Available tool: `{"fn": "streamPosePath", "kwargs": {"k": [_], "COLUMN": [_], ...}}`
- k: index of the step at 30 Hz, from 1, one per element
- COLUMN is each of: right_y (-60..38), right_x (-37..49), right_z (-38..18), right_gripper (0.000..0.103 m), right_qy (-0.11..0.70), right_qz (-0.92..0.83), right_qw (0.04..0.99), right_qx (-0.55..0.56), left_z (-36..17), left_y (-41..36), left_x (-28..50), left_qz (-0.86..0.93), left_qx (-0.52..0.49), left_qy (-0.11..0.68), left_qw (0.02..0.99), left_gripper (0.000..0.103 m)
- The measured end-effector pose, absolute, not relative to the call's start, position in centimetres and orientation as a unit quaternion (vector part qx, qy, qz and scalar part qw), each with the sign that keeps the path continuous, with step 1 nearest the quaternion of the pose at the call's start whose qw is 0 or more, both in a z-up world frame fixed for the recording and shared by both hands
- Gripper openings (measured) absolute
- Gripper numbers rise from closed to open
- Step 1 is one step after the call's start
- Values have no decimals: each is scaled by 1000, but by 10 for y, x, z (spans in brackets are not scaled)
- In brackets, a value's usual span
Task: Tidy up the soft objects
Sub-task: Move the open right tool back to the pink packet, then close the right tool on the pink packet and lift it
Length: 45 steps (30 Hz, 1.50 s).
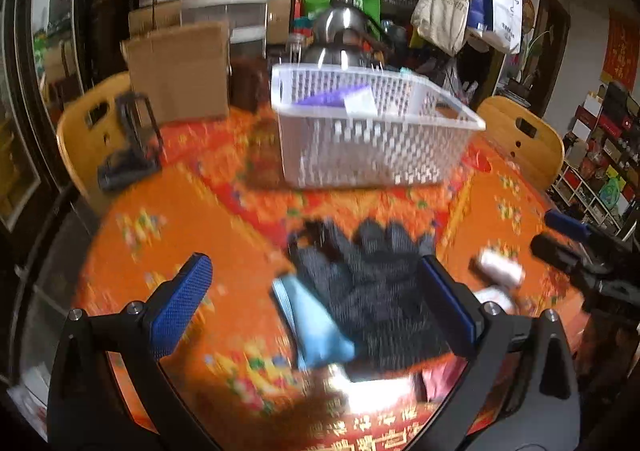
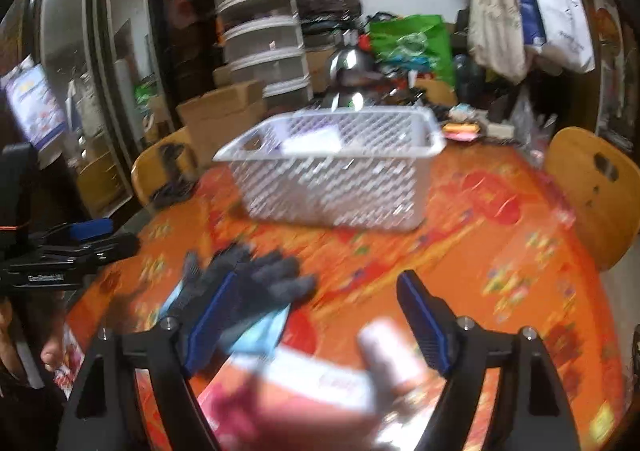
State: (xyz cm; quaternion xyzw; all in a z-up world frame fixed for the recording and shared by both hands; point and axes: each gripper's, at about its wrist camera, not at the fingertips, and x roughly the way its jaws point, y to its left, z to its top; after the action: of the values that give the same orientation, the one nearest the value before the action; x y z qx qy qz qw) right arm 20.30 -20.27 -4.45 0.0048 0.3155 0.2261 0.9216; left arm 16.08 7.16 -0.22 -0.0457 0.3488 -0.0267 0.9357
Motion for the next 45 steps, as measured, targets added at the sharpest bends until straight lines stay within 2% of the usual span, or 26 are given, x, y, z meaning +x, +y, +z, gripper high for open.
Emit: {"fn": "streamPosePath", "kwargs": {"k": [7,18,21,28,35,37,39,40,42,45], "right_y": [-188,-260,-269,-263,-243,-238,-234,-233,-234,-237], "right_x": [194,126,105,99,115,117,117,117,116,117], "right_z": [-81,-115,-125,-135,-135,-135,-135,-135,-135,-136], "right_gripper": [81,82,81,81,65,59,57,56,48,40], "right_qy": [333,355,358,364,364,365,365,364,363,363], "right_qz": [223,186,187,205,227,235,234,232,236,239], "right_qw": [916,916,914,908,903,901,901,902,901,900], "right_qx": [-24,19,26,31,9,6,-7,-13,-9,-6], "left_z": [-52,-66,-71,-98,-115,-115,-115,-115,-114,-113], "left_y": [71,54,29,-17,-40,-41,-45,-49,-53,-47], "left_x": [147,85,65,59,81,91,95,95,94,96], "left_qz": [-29,-51,-63,-116,-130,-132,-139,-139,-156,-167], "left_qx": [-57,-74,-50,-53,-31,-34,-32,-25,-33,-52], "left_qy": [373,360,359,395,406,405,403,401,400,403], "left_qw": [926,929,930,910,904,904,904,905,903,898], "left_gripper": [101,100,94,86,82,72,57,55,44,36]}}
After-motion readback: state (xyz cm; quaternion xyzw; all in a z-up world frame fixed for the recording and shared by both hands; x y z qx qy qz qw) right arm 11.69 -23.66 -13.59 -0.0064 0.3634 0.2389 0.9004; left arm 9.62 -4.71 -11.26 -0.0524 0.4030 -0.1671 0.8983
